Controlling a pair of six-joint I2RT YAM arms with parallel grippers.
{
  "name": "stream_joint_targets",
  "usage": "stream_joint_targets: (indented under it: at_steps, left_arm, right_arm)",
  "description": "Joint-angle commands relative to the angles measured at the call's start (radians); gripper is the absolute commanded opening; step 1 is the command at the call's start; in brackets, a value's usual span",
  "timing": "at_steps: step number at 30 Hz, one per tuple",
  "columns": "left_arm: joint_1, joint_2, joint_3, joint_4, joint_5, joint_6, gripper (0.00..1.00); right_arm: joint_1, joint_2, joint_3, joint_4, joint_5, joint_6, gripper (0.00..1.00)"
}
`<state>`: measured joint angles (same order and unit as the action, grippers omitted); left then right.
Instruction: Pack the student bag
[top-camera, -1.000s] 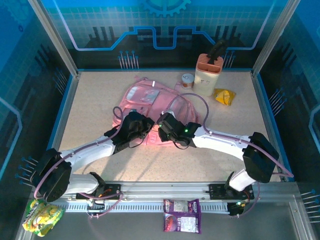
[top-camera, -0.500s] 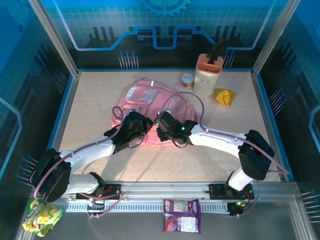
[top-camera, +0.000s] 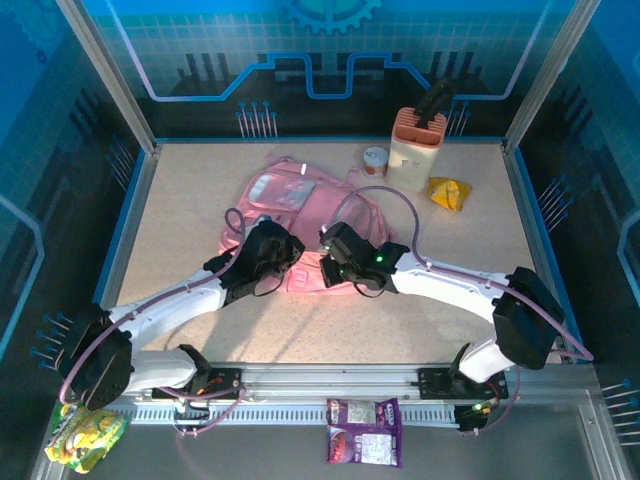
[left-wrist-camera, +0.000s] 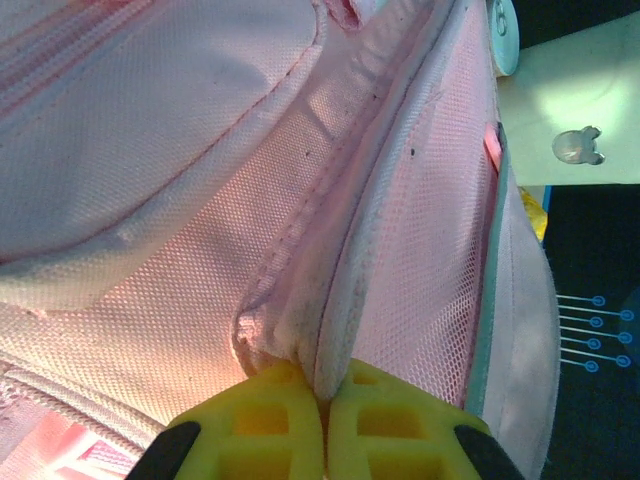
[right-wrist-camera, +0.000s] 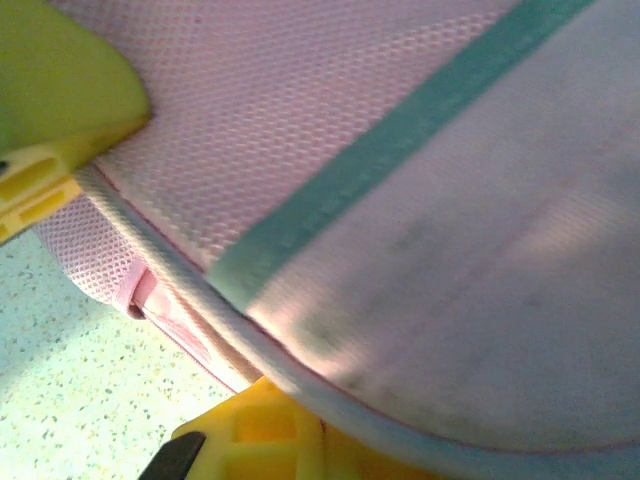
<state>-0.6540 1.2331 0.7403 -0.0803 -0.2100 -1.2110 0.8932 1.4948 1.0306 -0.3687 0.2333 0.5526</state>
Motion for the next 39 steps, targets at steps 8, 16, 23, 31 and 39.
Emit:
stream_joint_targets:
  at_steps: [8,16,23,31,39]
  left_arm:
    - [0.114,-0.1,0.015,-0.149,0.013,0.157,0.0]
    - [0.137,-0.125,0.012,-0.126,0.093,0.147,0.0]
    - [0.128,-0.113,-0.01,-0.024,0.146,0.026,0.0]
    - [0.099,-0.089,0.004,-0.004,0.131,-0.005,0.0]
    - [0.094,-0.075,0.001,0.002,0.123,-0.018,0.0]
  right_arm:
    - [-0.123,-0.074,-0.049,-0.051,0.117,-0.14,0.03]
    - [-0.045,-0.06,-0.034,0.044,-0.08,-0.194,0.18]
    - [0.01,0.008,-0.003,0.12,-0.157,-0.179,0.37]
    - [0.036,0.091,0.094,0.057,-0.065,-0.162,0.49]
    - [0.078,0.099,0.131,0.067,-0.062,-0.171,0.45]
